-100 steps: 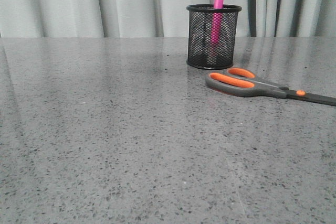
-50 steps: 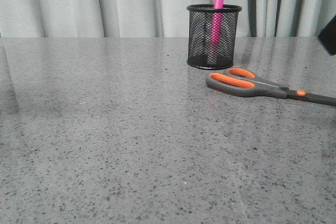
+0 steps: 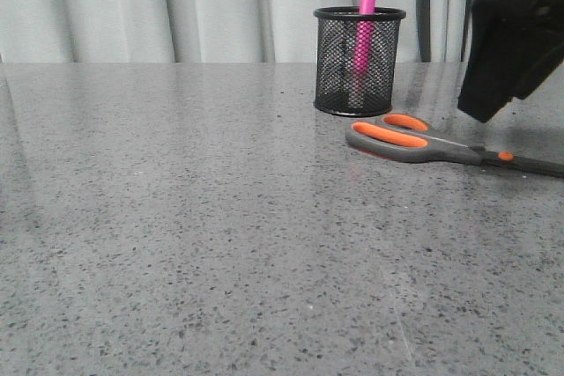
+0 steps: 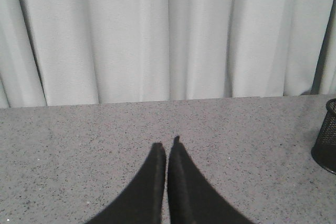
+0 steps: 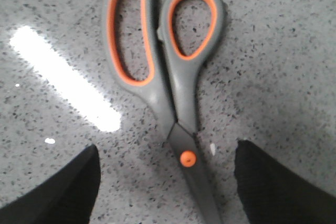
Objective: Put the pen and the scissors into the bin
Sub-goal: 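Lower the right gripper onto the scissors' handle and close on it, then lift the scissors upright with the right gripper above the mesh cup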
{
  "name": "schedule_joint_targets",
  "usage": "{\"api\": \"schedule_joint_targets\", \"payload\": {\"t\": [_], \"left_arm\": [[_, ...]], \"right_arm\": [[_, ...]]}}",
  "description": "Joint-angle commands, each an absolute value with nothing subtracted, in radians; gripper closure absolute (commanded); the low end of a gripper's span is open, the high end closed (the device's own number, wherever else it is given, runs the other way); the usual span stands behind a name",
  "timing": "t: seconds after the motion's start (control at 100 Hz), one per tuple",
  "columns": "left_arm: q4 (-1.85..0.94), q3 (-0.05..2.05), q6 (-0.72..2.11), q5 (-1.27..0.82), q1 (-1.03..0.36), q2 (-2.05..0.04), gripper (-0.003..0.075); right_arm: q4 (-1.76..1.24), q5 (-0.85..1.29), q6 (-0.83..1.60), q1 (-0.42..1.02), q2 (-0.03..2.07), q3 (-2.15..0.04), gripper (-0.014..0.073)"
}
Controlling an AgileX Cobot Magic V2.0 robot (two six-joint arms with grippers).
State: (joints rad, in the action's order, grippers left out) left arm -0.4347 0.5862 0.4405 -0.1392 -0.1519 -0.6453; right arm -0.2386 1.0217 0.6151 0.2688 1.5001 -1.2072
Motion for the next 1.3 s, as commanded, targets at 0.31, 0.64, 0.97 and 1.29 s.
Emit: {"api": "schedule_joint_targets", "payload": {"t": [0.31,0.64,0.97,1.29], "left_arm": [[-0.45,0.611,0.431,-0.068,-0.149,-0.644,0.0739],[-0.45,0.611,0.431,-0.066,-0.149,-0.646,0.0739],[-0.45,0.611,0.431,-0.058,-0.149,-0.646,0.0739],[-0.45,0.611,0.431,-0.058,-0.149,-0.646,0.0739]], "right_arm": [[-0.226,1.073,0.743,0.295,1.591,-1.315,0.0109],[-0.22,1.029,0.782,0.307,1.633,-1.315,0.0109],[-0.215,1.023,0.786,0.307,1.642,-1.315,0.0122],[-0.215,1.05,0.786,0.307,1.653,-1.315,0.0347]]}}
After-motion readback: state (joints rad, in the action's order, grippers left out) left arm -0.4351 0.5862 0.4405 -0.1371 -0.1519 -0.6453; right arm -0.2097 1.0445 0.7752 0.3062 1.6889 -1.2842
